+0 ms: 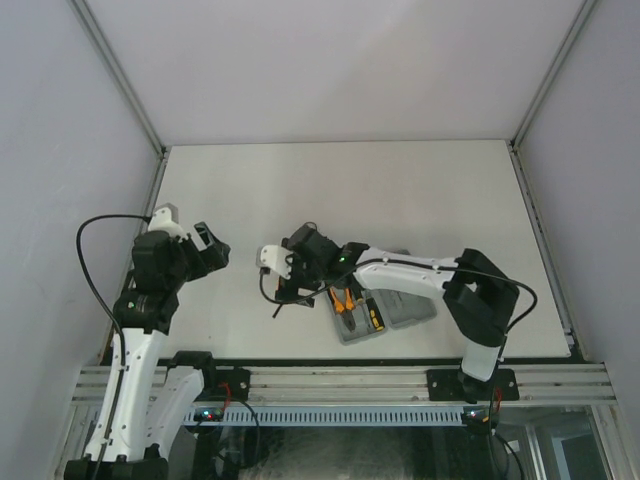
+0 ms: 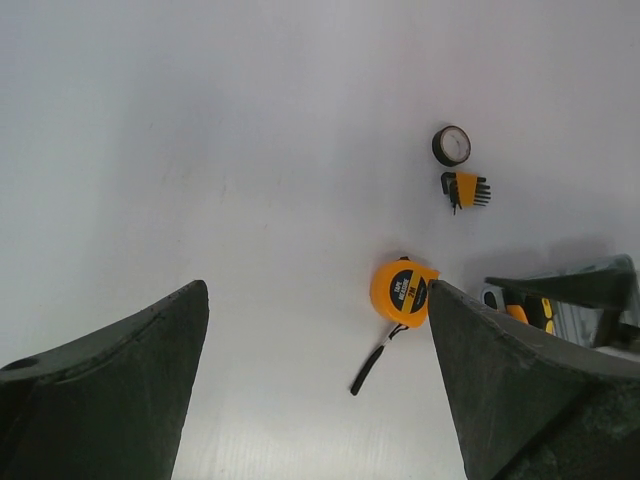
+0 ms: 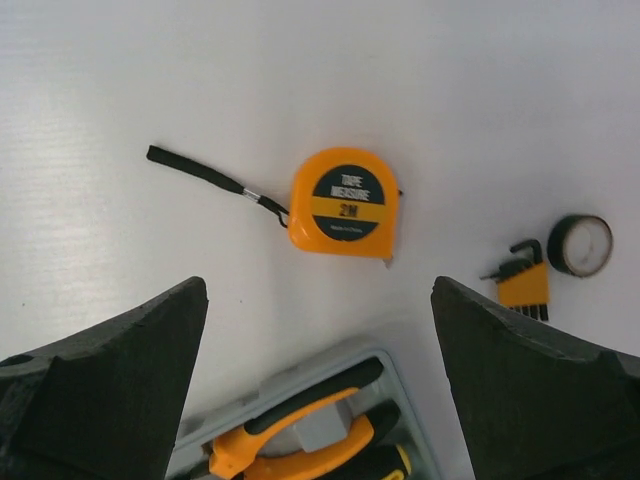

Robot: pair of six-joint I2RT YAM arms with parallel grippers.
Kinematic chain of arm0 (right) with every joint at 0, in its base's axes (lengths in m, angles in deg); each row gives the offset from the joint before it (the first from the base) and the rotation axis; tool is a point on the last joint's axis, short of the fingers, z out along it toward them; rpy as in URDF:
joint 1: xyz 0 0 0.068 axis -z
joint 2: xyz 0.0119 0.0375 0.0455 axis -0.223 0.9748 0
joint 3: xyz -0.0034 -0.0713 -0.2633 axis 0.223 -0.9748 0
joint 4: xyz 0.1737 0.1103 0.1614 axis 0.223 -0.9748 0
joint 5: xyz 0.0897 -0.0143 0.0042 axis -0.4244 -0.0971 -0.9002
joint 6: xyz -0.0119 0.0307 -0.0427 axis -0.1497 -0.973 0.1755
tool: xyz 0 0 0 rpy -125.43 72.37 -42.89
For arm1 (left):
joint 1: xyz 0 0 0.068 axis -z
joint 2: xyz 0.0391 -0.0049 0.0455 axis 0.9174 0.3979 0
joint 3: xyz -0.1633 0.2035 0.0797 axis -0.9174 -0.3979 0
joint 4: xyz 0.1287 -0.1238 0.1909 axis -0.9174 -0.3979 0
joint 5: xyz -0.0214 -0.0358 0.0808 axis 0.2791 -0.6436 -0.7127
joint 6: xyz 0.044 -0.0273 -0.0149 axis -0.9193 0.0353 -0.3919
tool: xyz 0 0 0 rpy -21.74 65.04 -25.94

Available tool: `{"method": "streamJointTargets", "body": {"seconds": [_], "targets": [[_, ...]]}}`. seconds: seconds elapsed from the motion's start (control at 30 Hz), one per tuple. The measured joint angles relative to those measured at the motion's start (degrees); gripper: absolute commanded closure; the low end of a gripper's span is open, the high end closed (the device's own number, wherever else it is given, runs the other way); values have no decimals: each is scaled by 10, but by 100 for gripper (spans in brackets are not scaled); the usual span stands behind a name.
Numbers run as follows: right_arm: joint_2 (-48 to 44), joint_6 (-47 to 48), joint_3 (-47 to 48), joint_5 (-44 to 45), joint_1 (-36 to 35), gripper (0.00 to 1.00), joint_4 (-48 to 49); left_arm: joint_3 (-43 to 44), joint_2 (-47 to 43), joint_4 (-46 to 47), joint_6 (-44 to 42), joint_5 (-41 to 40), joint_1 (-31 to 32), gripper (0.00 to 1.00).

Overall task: Sort the tools into containers
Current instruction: Pick up the engineering item from the center of the board.

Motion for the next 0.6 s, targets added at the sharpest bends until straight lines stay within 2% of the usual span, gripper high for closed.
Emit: {"method": "streamJointTargets", "body": {"seconds": [0.27, 0.6], "targets": [[90, 70, 48, 24, -27, 5, -48, 0, -16, 0, 0, 0, -2, 7], [144, 90, 100, 48, -31, 4, -58, 0, -15, 0, 0, 0, -5, 7]]}}
